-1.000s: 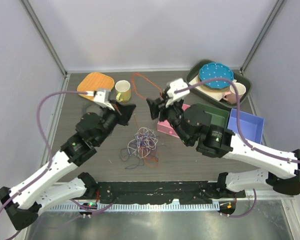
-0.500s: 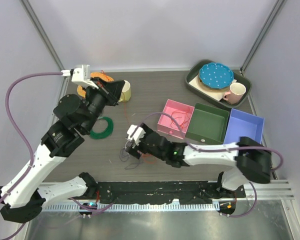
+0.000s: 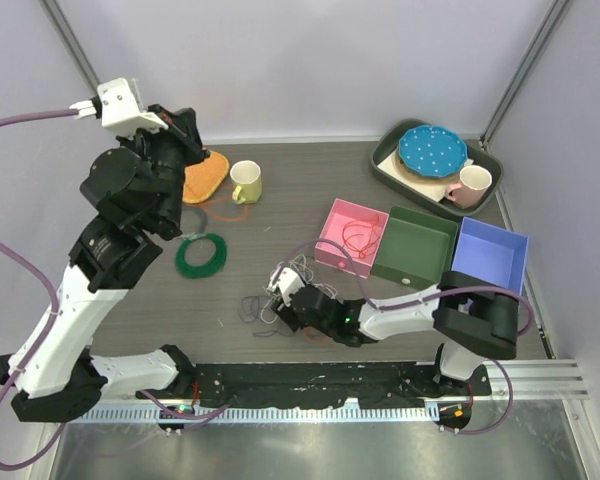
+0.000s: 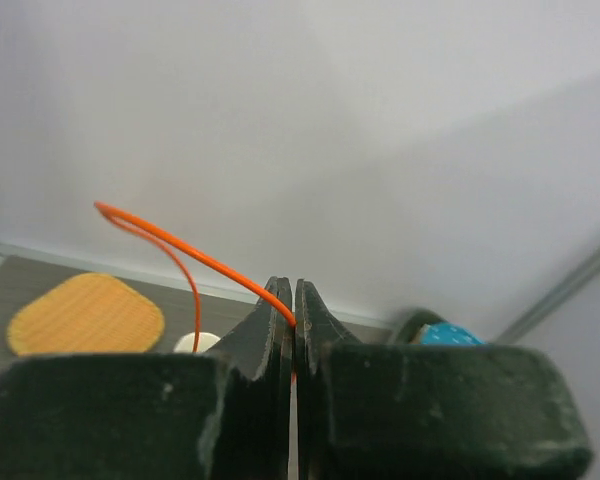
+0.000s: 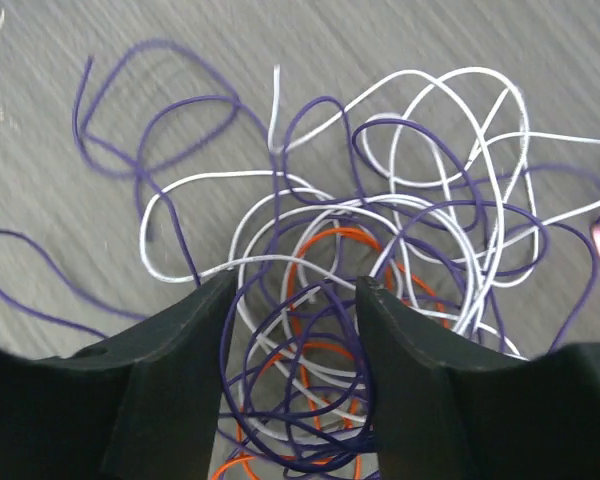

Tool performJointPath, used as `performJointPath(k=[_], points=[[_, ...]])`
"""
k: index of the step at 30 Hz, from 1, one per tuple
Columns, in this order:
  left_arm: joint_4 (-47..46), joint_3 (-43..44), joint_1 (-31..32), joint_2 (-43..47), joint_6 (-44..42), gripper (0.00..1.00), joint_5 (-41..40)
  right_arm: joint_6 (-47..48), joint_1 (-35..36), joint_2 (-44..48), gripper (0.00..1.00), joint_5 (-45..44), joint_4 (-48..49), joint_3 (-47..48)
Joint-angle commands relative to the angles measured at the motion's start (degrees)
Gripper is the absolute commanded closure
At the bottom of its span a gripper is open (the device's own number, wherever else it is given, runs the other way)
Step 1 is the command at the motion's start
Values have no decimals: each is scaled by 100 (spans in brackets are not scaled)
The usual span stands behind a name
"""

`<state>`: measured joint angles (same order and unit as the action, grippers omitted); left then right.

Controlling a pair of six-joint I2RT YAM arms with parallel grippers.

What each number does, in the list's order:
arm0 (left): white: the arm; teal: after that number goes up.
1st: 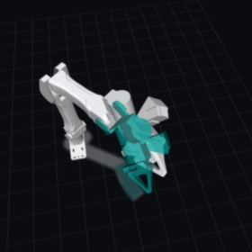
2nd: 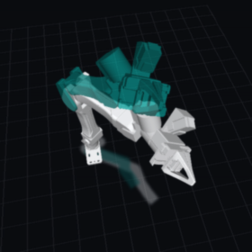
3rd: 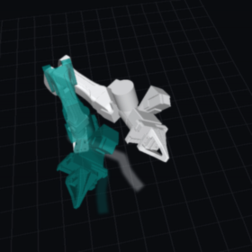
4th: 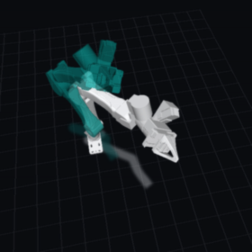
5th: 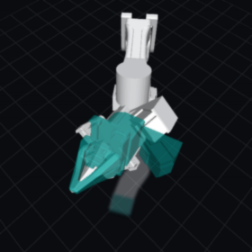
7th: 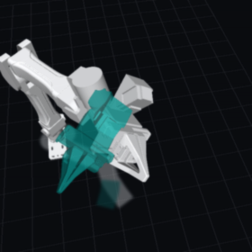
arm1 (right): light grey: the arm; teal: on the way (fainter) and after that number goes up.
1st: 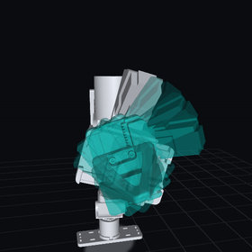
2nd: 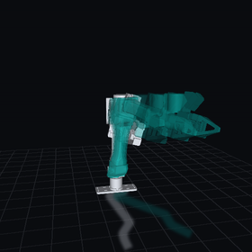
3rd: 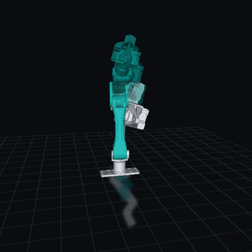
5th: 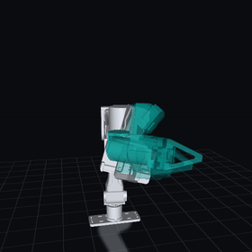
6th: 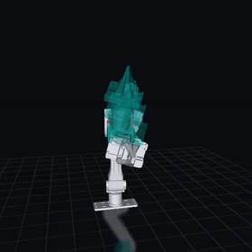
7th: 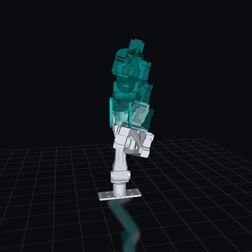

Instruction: Untangle the cables

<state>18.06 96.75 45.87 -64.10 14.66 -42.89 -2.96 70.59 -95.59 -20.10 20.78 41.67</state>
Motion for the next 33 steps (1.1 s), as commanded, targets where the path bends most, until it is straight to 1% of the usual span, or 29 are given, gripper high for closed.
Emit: performJointPath(k=[1,3,4,6,7,8,10,11,13,14,17,18,20,21,25,28,29,30,31,32,33], points=[[-383,248,-60,-393,-851,100,-1195,-654,43,978,39,137,59,-397],[-234,213,-60,-428,-676,100,-854,-478,43,1243,33,366,-240,-169],[28,213,-60,-463,-466,100,-417,-434,43,1410,30,401,-319,-90],[284,187,-60,-455,-289,100,-54,-285,43,1911,25,332,-364,43],[442,143,-60,-394,-122,100,287,-171,43,2095,23,270,-303,52],[496,64,-69,-350,-51,100,456,-117,43,2471,22,226,-128,43],[566,-217,-60,-218,116,100,886,241,43,2781,16,278,180,-53],[601,-314,-60,-96,273,100,1462,374,34,2939,12,365,564,-202],[646,-560,-60,11,467,100,1958,568,34,3300,9,375,892,-317],[637,-648,-60,107,633,100,2456,673,25,3388,7,384,980,-291],[505,-973,-60,169,828,100,3118,945,-19,3591,7,480,911,-46],[496,-1043,-60,117,898,100,3616,1060,-19,3583,7,480,859,33],[531,-1053,-60,55,969,100,4076,1262,-54,3478,6,210,745,296],[523,-1053,-60,-15,1013,100,4540,1350,-89,3434,6,121,692,402],[470,-1070,-60,-129,1101,100,5148,1114,-527,3153,6,357,629,807],[418,-1114,-60,-121,1180,100,5562,886,-984,2880,6,296,831,1071],[374,-1141,-60,-95,1189,100,5642,842,-1273,2714,7,348,875,1202],[330,-1228,-60,-68,1197,100,5713,798,-1441,2643,7,845,884,1255],[303,-1263,-60,-24,1241,100,5757,667,-1582,2573,7,1154,937,1282],[285,-1290,-60,2,1242,100,5818,613,-1740,2433,13,1584,1050,1308],[277,-1342,-60,28,1224,100,5871,613,-1915,2388,17,2406,1095,1326]])
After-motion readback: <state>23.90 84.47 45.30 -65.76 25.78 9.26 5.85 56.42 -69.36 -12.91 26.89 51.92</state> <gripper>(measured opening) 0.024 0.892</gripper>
